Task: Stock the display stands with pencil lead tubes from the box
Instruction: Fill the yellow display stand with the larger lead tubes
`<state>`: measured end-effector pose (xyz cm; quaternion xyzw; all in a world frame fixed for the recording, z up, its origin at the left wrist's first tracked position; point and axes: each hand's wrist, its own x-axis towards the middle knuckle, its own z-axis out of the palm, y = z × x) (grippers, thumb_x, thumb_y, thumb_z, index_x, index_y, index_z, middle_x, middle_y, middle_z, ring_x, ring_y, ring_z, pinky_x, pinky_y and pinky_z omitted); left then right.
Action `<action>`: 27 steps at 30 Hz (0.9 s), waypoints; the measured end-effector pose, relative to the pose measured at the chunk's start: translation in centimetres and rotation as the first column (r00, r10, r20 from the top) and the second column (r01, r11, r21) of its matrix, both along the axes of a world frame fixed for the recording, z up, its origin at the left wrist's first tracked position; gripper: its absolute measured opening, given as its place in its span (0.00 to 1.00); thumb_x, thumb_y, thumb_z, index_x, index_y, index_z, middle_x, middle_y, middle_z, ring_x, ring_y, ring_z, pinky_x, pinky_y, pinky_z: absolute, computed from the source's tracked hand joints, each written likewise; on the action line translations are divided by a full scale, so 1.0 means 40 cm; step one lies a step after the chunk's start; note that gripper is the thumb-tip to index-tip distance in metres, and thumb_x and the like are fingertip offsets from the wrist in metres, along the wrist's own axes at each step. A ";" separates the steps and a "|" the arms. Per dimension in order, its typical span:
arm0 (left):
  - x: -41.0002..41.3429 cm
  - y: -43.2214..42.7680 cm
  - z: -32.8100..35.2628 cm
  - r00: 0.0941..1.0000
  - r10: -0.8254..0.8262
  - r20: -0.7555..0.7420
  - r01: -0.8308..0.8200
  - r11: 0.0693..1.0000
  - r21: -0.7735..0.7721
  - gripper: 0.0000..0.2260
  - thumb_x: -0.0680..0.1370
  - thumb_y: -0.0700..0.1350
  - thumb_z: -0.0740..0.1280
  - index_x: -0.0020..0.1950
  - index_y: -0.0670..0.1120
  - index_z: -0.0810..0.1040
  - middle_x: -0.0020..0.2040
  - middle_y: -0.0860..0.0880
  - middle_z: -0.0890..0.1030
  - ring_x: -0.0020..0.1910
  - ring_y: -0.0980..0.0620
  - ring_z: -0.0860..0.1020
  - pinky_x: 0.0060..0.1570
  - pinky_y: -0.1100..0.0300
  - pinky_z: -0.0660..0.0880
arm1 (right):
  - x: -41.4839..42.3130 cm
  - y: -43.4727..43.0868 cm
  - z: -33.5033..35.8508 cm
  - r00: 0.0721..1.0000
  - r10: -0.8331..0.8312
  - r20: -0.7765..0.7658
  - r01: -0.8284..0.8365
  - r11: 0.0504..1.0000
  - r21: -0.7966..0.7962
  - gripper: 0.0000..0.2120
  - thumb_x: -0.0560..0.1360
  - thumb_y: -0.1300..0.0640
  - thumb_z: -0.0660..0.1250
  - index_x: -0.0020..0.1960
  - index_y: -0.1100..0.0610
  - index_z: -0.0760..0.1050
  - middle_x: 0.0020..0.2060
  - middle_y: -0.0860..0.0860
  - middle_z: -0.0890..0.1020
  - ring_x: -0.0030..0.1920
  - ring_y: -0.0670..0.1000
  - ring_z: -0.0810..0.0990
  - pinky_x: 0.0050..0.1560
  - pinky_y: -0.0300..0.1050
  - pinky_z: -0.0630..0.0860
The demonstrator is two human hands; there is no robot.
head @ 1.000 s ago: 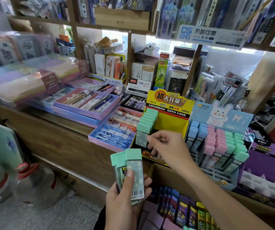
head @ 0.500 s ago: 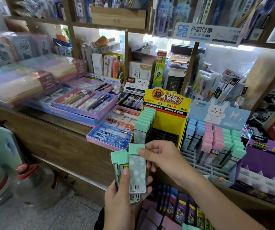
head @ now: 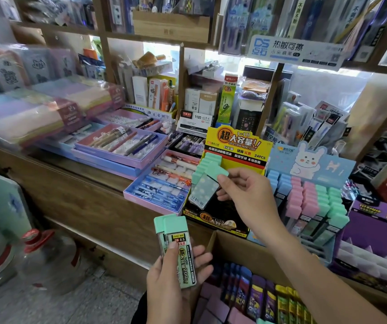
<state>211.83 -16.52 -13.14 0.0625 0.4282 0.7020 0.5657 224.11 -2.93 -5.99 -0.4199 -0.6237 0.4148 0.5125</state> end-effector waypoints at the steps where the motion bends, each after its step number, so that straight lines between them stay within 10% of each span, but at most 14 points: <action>1: 0.000 0.000 0.001 1.000 0.000 0.004 0.000 1.000 -0.001 0.17 0.82 0.50 0.65 0.57 0.36 0.82 0.46 0.31 0.85 0.38 0.38 0.87 0.30 0.52 0.82 | -0.004 0.002 -0.004 1.000 -0.001 0.013 0.001 1.000 0.010 0.04 0.79 0.61 0.72 0.47 0.53 0.81 0.38 0.57 0.85 0.37 0.55 0.86 0.40 0.43 0.84; 16: 0.000 -0.002 0.010 1.000 0.012 0.019 -0.012 0.999 -0.031 0.17 0.82 0.48 0.65 0.59 0.34 0.80 0.45 0.31 0.85 0.34 0.41 0.86 0.29 0.51 0.82 | -0.033 0.004 -0.036 0.971 0.012 0.237 -0.038 0.994 0.106 0.11 0.78 0.58 0.73 0.43 0.42 0.80 0.37 0.47 0.84 0.36 0.50 0.85 0.41 0.53 0.85; 27: 0.002 -0.002 0.007 0.999 0.016 0.032 -0.015 1.000 -0.019 0.20 0.77 0.51 0.68 0.59 0.35 0.80 0.46 0.32 0.85 0.36 0.40 0.86 0.31 0.52 0.83 | -0.069 0.018 -0.067 0.965 -0.107 0.238 0.095 0.994 0.061 0.07 0.75 0.60 0.76 0.43 0.55 0.78 0.34 0.52 0.84 0.32 0.47 0.85 0.32 0.40 0.82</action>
